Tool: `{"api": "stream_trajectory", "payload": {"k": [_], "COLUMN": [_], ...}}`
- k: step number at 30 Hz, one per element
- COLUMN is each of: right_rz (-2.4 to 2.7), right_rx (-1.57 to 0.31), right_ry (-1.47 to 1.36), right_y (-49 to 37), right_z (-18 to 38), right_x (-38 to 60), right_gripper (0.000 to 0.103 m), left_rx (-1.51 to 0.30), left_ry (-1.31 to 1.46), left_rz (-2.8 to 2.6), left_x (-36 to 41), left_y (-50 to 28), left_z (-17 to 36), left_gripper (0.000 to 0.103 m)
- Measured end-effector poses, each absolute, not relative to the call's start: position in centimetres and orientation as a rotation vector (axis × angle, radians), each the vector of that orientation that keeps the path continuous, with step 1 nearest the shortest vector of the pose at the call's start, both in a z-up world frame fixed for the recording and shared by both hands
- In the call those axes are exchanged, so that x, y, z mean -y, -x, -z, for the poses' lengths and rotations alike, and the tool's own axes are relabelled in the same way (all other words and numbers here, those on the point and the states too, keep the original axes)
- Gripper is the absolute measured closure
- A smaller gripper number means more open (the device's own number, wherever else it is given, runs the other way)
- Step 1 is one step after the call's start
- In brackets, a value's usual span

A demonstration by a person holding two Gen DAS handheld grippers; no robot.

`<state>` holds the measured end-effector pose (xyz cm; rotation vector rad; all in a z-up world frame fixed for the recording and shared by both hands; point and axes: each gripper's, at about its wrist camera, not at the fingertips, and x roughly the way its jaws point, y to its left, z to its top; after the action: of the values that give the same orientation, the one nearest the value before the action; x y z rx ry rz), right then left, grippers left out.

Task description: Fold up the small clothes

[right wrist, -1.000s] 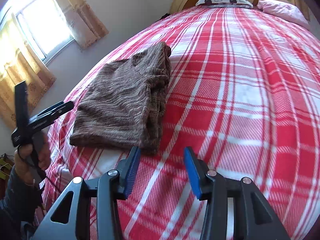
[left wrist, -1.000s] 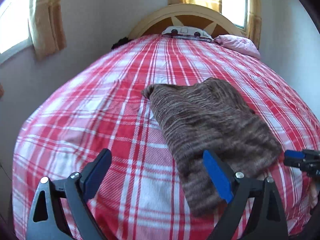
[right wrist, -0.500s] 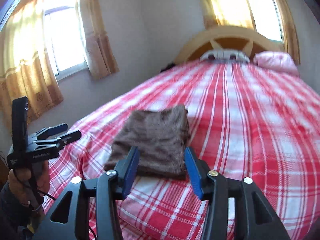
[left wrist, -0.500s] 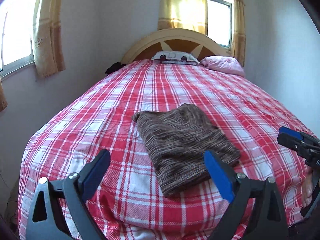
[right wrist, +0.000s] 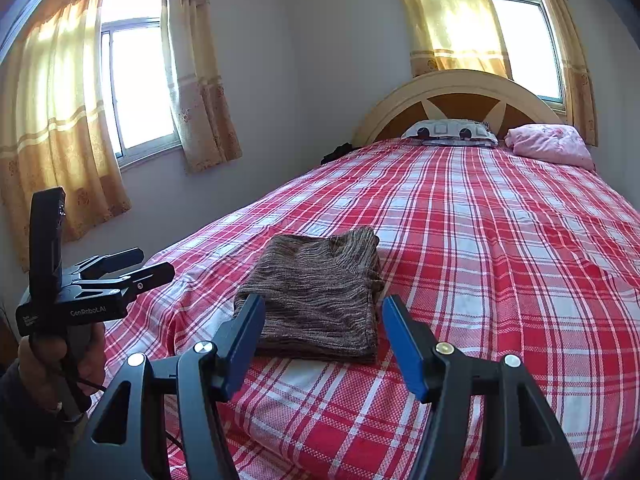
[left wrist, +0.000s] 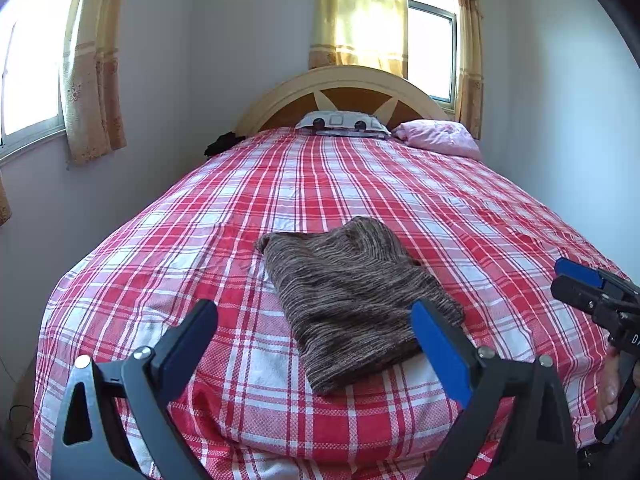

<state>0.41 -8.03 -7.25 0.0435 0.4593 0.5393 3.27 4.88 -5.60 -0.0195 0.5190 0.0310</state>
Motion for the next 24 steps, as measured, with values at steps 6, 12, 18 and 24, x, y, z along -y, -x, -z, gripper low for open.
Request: {"api": "stream_trajectory", "payload": {"k": [6, 12, 18, 24], "right_rz": [-0.544, -0.545, -0.549, -0.557], "right_rx": [-0.444, -0.445, -0.442, -0.437], "right_ry": [-0.035, -0.034, -0.031, -0.025], "right_y": [0.02, 0.27, 0.41, 0.62], "right_z": [6.95, 7.03, 7.05, 7.07], "right_x": [7.94, 7.76, 7.65, 7.48], "right_gripper": [0.041, 0.041, 0.041, 0.041], "left_rx": [-0.523, -0.517, -0.508, -0.507], "left_ry": [0.025, 0.027, 0.031, 0.031], "left_rz": [-0.026, -0.029, -0.033, -0.036], "left_x": [-4.92, -4.83, -4.75, -4.77], "left_y": [-3.28, -3.21, -3.0, -2.97], "left_z": [5.66, 5.63, 5.35, 5.26], "left_gripper": [0.003, 0.003, 0.003, 0.003]}}
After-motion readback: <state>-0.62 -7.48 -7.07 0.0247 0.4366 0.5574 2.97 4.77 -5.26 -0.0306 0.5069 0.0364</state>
